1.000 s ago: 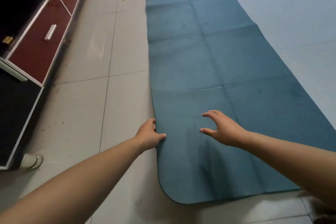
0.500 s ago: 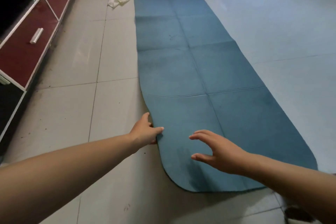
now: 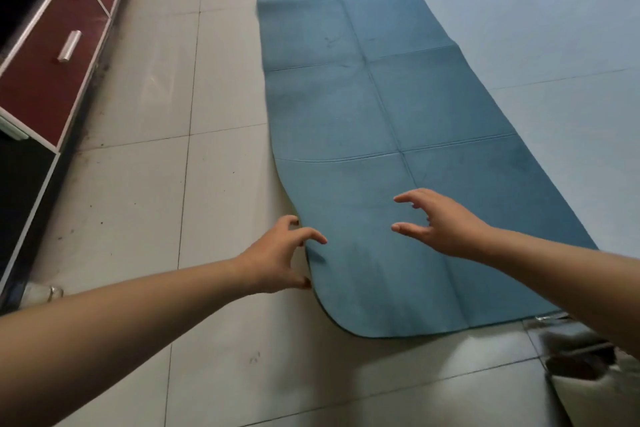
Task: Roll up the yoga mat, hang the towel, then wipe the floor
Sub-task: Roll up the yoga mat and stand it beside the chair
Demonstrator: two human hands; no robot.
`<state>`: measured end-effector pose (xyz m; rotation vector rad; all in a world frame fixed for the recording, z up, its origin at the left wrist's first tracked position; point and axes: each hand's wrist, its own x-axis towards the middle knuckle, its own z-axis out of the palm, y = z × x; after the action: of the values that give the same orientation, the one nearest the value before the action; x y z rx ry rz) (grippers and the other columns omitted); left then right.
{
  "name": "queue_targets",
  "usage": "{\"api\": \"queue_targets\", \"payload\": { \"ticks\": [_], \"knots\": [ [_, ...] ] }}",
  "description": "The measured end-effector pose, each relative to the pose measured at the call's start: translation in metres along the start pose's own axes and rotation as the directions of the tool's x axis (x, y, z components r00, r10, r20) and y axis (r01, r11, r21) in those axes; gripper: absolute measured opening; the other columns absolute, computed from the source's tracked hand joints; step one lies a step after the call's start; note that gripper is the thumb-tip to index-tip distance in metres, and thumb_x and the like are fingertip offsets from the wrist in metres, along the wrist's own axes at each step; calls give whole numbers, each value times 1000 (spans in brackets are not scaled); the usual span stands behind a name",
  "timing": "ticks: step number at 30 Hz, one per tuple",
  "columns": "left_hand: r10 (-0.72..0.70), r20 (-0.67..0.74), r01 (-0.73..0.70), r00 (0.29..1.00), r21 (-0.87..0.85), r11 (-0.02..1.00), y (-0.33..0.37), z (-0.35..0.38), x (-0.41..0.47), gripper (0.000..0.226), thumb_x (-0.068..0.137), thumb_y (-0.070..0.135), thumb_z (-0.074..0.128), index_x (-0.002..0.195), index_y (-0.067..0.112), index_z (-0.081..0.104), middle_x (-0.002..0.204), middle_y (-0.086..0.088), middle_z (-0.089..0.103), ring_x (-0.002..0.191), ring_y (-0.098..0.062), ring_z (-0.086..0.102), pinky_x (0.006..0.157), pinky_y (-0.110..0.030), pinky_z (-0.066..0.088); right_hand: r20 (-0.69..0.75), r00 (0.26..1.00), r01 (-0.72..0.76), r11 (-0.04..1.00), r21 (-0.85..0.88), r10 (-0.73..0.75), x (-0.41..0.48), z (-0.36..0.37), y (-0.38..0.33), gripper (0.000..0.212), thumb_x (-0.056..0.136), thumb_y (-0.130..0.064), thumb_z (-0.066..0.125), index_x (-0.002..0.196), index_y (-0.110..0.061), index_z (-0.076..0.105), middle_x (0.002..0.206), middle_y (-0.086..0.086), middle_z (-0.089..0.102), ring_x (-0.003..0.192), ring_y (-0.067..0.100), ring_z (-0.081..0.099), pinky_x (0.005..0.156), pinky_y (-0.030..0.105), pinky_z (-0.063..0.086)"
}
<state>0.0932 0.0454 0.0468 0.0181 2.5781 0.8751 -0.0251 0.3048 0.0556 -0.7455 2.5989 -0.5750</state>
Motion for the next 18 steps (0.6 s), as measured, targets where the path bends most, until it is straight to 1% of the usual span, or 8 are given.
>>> {"api": "queue_targets", "payload": {
  "ticks": [3,6,8,10,12,14,16,18],
  "knots": [
    [38,-182,-25,983,72,997,10,0,3,38,68,35,80,104,37,65,126,2,39,113,-13,46,91,-15,38,-20,1000,15,1000,17,-14,5,-3,0,54,81,-44,64,128,-21,50,133,-1,50,120,14,48,94,22,36],
    [49,-292,-19,955,107,994,19,-7,9,30,70,47,75,98,38,68,131,0,39,114,-17,47,94,-21,40,-49,999,20,998,54,-17,14,-16,-3,55,80,-46,64,128,-23,49,133,-3,50,119,13,49,96,25,40],
    [80,-384,-51,920,86,995,24,-17,17,28,72,46,74,95,31,71,137,-3,38,123,-23,42,104,-26,34,-80,997,9,993,118,1,23,-37,-11,53,79,-48,63,126,-26,51,129,-5,53,114,12,52,96,31,45],
    [129,-431,-100,893,90,991,26,-31,27,23,76,38,73,93,23,72,134,-3,47,127,-20,42,105,-26,33,-148,989,24,974,227,10,29,-64,-25,47,79,-48,62,120,-27,55,120,-8,59,107,9,57,88,27,48],
    [125,-439,-143,890,-9,990,30,-43,35,16,79,31,72,90,19,71,112,2,64,105,-15,58,89,-24,43,-189,982,65,947,315,-5,31,-91,-42,39,81,-46,60,115,-27,58,108,-13,62,97,4,61,73,15,46],
    [70,-447,-153,892,-151,977,34,-52,39,10,81,30,70,86,22,70,86,6,70,83,-11,62,74,-24,47,-170,985,99,929,357,-40,29,-107,-55,41,77,-52,58,111,-29,60,99,-18,63,88,-3,62,68,10,45],
    [14,-457,-134,890,-232,963,34,-58,42,8,81,32,69,85,25,70,77,7,69,73,-6,62,67,-19,47,-115,992,100,914,394,-58,27,-113,-61,51,64,-65,55,104,-34,61,97,-17,65,87,2,65,79,23,53],
    [-42,-459,-103,888,-286,953,31,-62,46,12,82,34,68,87,24,71,79,6,70,73,-5,63,68,-17,49,-50,997,77,907,414,-62,26,-111,-60,55,56,-70,54,99,-36,61,99,-12,68,89,8,67,85,36,54]
  ]
}}
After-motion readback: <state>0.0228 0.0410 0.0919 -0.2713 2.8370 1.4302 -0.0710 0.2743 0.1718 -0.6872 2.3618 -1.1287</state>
